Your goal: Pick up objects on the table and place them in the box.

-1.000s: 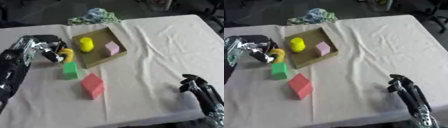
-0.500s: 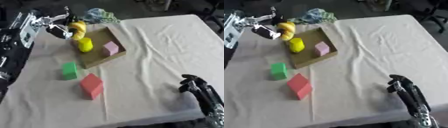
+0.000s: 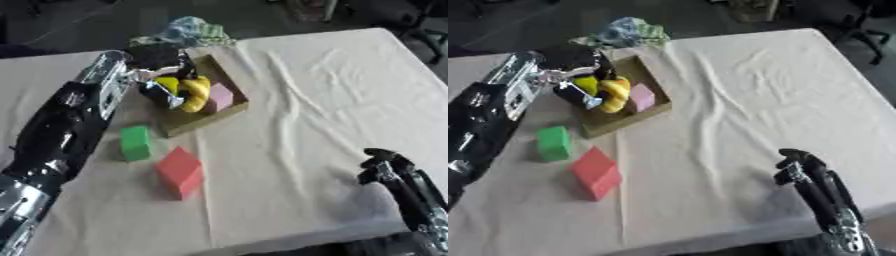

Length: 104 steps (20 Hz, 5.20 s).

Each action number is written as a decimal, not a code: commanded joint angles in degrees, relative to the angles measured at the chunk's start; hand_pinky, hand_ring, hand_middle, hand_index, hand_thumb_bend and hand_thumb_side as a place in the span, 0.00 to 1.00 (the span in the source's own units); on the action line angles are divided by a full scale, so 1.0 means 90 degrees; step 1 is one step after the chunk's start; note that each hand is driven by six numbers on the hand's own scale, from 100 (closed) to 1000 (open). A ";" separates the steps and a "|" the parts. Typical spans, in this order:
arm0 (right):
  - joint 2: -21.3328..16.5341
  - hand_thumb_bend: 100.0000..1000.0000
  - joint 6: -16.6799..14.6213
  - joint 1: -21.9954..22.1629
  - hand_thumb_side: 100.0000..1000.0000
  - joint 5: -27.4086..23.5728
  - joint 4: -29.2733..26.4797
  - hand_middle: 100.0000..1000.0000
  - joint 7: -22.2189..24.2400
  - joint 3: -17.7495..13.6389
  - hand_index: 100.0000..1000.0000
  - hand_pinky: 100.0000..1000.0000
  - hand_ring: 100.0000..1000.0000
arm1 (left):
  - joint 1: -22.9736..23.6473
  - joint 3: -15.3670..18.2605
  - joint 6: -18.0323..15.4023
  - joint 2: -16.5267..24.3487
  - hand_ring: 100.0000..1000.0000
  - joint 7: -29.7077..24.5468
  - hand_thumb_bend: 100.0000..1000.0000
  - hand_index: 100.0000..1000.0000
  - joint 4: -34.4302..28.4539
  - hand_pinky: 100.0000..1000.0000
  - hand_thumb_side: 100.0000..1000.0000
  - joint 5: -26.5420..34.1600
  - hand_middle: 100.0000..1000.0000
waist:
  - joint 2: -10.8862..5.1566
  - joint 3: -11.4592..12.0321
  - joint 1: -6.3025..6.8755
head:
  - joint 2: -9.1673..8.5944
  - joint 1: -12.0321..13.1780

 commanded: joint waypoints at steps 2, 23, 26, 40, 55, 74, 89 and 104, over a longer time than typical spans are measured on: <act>-0.0049 0.00 -0.0012 -0.0080 0.63 0.0004 -0.0061 0.49 0.0012 -0.0020 0.72 0.47 0.47 | -0.0094 0.0022 -0.0087 0.0100 0.65 -0.0058 0.05 0.76 0.0101 0.72 0.22 -0.0311 0.63 | -0.0156 0.0002 -0.0044 | -0.0022 -0.0005; -0.0178 0.00 -0.0003 -0.0066 0.61 0.0096 -0.0061 0.49 -0.0068 -0.0117 0.72 0.47 0.46 | 0.0367 -0.0900 -0.0165 0.2577 0.79 -0.2531 0.40 0.91 -0.2572 0.81 0.89 0.2430 0.82 | -0.0153 0.0172 0.0118 | -0.0022 -0.0158; -0.0194 0.00 -0.0008 -0.0079 0.61 0.0105 -0.0066 0.49 -0.0065 -0.0117 0.72 0.47 0.46 | 0.0615 -0.1226 -0.0096 0.2780 0.78 -0.2792 0.44 0.91 -0.2794 0.81 0.94 0.2425 0.82 | -0.0151 0.0171 0.0137 | -0.0022 -0.0164; -0.0187 0.00 -0.0014 -0.0097 0.61 0.0108 -0.0069 0.49 -0.0063 -0.0127 0.72 0.47 0.46 | 0.1263 -0.1428 0.0240 0.2589 0.78 -0.2247 0.45 0.92 -0.2699 0.80 0.94 0.1522 0.83 | -0.0132 0.0187 0.0128 | -0.0022 -0.0163; -0.0202 0.00 -0.0017 -0.0096 0.61 0.0118 -0.0061 0.49 -0.0050 -0.0121 0.72 0.47 0.46 | 0.1692 -0.1522 0.0428 0.2800 0.76 -0.2311 0.44 0.91 -0.3089 0.78 0.94 0.1609 0.82 | -0.0131 0.0219 0.0134 | -0.0022 -0.0173; -0.0187 0.00 -0.0016 -0.0087 0.62 0.0117 -0.0032 0.48 -0.0054 -0.0129 0.72 0.47 0.46 | 0.1982 -0.1392 0.0744 0.2480 0.41 -0.0858 0.07 0.67 -0.2763 0.51 0.24 0.1540 0.43 | -0.0116 0.0222 0.0091 | -0.0022 -0.0192; -0.0171 0.00 -0.0017 -0.0049 0.62 0.0094 -0.0001 0.48 -0.0002 -0.0080 0.72 0.47 0.46 | 0.0391 -0.0804 0.1264 0.1846 0.38 -0.0323 0.03 0.64 -0.2708 0.49 0.18 0.1859 0.39 | -0.0181 0.0156 0.0048 | -0.0022 -0.0139; -0.0005 0.00 0.0011 -0.0128 0.66 0.0012 0.0050 0.48 0.0202 0.0108 0.72 0.47 0.46 | -0.0312 0.0469 0.1579 -0.0375 0.52 0.1711 0.05 0.77 0.0658 0.63 0.19 -0.1322 0.55 | -0.0186 -0.0131 -0.0056 | -0.0022 0.0114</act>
